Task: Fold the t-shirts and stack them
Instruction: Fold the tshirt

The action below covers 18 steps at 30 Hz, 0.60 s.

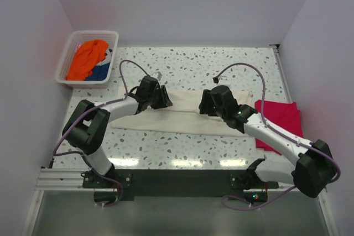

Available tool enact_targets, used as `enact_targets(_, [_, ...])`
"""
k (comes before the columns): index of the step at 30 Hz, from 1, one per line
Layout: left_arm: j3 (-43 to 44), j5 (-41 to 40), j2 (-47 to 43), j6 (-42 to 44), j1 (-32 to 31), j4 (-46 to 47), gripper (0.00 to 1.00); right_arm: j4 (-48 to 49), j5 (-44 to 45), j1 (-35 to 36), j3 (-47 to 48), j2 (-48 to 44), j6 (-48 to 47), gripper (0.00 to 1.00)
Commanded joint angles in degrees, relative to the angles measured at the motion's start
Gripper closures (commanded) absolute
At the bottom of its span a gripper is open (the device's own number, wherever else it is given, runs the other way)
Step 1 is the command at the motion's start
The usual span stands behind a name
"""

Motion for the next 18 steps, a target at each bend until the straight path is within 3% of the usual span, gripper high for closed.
enact_targets(1, [1.1, 1.9, -4.0, 2.2, -1.5, 3.5, 0.58, -5.9, 11.2, -1.3, 4.0, -4.4, -3.1, 0.4])
enact_targets(5, [2.5, 4.0, -4.2, 3.0, -4.2, 5.7, 0.53, -8.0, 5.2, -13.1, 5.7, -1.3, -6.1, 0.37])
enact_targets(10, [6.8, 6.6, -0.9, 3.9, -7.8, 7.2, 0.47, -7.9, 2.8, -18.5, 7.8, 5.5, -8.4, 0.36])
enact_targets(14, [9.8, 7.7, 2.4, 3.9, -9.9, 9.3, 0.41, -4.6, -5.1, -23.0, 6.9, 9.8, -7.5, 0.35])
enact_targets(18, [13.4, 7.8, 6.9, 3.3, -11.2, 9.4, 0.38, -3.0, -8.4, -23.6, 6.5, 13.6, -6.1, 0.36])
